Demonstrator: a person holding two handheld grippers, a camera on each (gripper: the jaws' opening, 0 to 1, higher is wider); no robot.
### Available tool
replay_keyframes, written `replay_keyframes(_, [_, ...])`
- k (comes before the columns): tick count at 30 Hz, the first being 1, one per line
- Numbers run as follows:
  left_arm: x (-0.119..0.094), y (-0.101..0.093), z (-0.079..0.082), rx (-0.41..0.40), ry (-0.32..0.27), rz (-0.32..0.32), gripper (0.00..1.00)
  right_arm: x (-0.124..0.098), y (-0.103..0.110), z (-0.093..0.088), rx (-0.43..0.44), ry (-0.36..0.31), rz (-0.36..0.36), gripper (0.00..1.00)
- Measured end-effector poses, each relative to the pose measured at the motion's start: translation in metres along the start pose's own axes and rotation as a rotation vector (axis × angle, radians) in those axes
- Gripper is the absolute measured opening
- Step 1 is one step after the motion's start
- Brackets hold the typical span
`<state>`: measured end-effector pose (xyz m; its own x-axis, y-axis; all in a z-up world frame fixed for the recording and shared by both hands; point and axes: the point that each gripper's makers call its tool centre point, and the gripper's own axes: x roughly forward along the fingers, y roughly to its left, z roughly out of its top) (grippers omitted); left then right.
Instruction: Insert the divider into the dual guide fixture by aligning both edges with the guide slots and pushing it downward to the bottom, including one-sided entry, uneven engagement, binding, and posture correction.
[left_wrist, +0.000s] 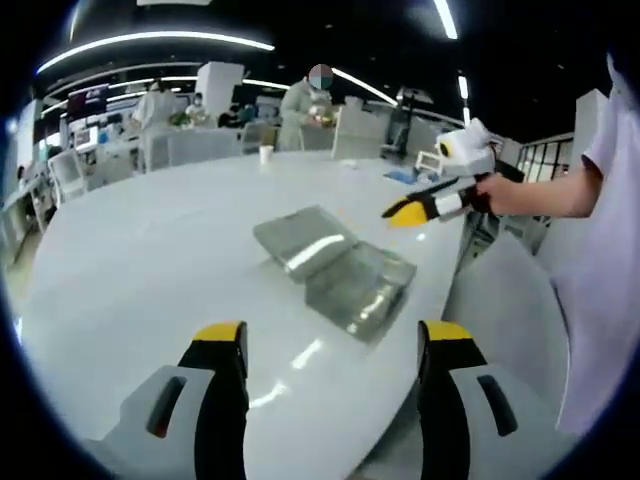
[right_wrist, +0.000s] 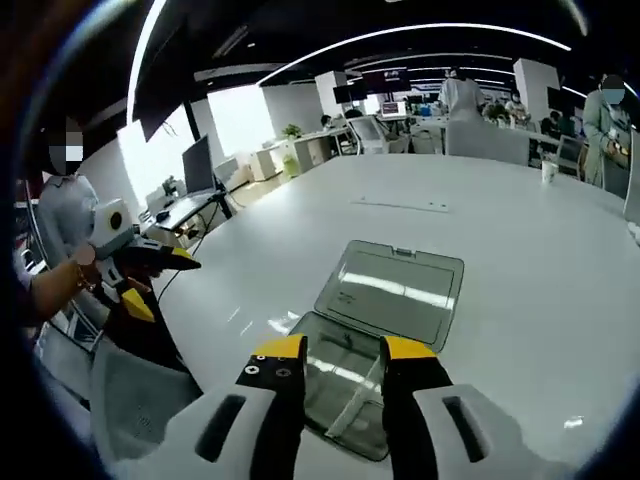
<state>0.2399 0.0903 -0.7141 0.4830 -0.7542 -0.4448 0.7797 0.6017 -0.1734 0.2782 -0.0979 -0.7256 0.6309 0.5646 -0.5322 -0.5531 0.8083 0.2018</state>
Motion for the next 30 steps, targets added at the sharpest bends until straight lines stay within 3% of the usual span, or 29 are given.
replay_keyframes(5, [0.005, 0.0, 0.003, -0.026, -0.002, 0.007, 0.67, -0.019, 0.0, -0.009, -0.037, -0.051, 0.043, 0.27])
replay_keyframes(12, [0.013, -0.004, 0.0, -0.04, 0.018, 0.022, 0.67, -0.033, -0.004, -0.023, -0.037, -0.083, 0.038, 0.25])
replay_keyframes(19, [0.021, -0.008, -0.004, -0.065, 0.045, 0.03, 0.67, -0.049, 0.002, -0.018, -0.106, -0.18, 0.039, 0.3])
replay_keyframes(26, [0.031, -0.011, -0.005, -0.062, 0.09, 0.044, 0.65, -0.052, -0.001, -0.025, -0.105, -0.203, 0.023, 0.26])
replay_keyframes(29, [0.034, -0.008, -0.007, -0.064, 0.129, 0.069, 0.65, -0.054, -0.001, -0.027, -0.095, -0.213, 0.023, 0.26])
replay_keyframes(30, [0.035, -0.006, -0.012, -0.071, 0.17, 0.086, 0.65, -0.054, -0.002, -0.026, -0.094, -0.214, 0.021, 0.26])
